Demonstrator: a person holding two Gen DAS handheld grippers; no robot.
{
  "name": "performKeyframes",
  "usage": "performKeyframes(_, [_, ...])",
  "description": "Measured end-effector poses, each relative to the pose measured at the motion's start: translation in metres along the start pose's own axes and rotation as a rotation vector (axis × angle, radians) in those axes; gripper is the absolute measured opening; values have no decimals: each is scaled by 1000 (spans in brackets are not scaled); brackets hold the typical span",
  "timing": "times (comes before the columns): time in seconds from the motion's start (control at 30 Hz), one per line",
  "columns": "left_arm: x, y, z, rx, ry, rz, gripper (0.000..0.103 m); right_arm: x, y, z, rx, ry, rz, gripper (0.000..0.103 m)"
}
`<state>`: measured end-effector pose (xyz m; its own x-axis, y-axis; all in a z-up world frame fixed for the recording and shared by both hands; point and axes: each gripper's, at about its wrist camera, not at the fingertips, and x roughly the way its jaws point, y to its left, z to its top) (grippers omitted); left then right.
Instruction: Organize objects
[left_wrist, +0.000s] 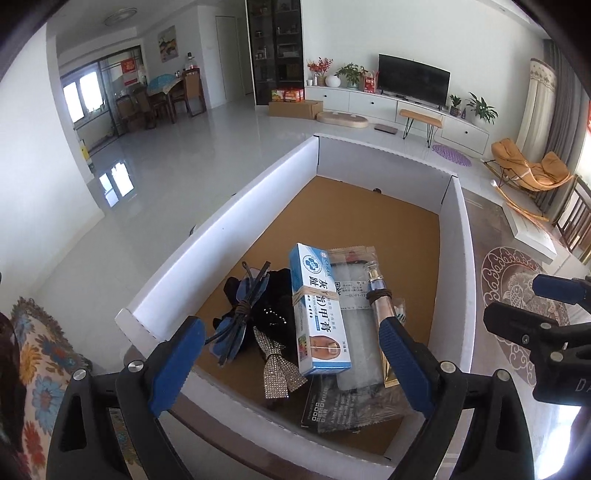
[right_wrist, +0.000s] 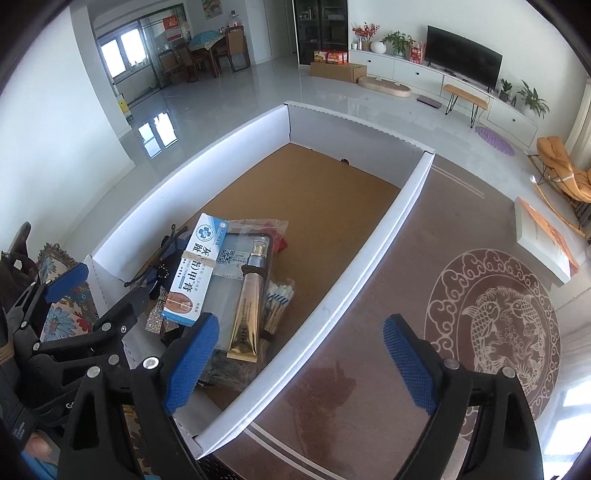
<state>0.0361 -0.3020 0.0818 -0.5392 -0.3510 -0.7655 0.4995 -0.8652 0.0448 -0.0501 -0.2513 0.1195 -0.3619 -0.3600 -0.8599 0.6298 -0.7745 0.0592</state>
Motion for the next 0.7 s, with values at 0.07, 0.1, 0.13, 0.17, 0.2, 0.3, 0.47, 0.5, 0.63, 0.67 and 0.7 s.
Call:
performKeyframes(0.07, [0,1,0,2,-2,10,96,1,5,0,-12,-3,-6,91])
performKeyframes(0.1, [0,2,0,2,-3,16,96,1,6,-1,-17,-2,-6,91])
performKeyframes(0.13, [0,2,0,0,-3,19,96,2,8,-1,-21,-2,-7,91])
performKeyframes(0.17, [1,4,0,-4,-1,21,96,3,9,-1,-24,-2,-8,91])
performKeyframes(0.2, [3,5,-1,-9,3,23,96,4,11,-1,-29,-1,-9,91])
performKeyframes(0.3, [6,7,-1,-17,10,37,96,5,14,-1,-41,-1,-16,91])
performKeyframes(0.47, [6,7,1,-6,-4,58,96,8,14,-2,-42,-2,-12,91])
performKeyframes(0.5, [5,7,2,-6,-10,51,96,8,13,-2,-39,-3,-12,91])
performKeyframes(0.63, [-3,10,3,-30,-49,58,96,9,12,-2,-28,-8,-9,91])
performKeyframes(0.67, [-5,11,4,-31,-58,66,96,8,12,-2,-26,-9,-8,91])
performKeyframes(0.7, [-6,11,4,-32,-64,73,96,8,12,-2,-25,-12,-7,91])
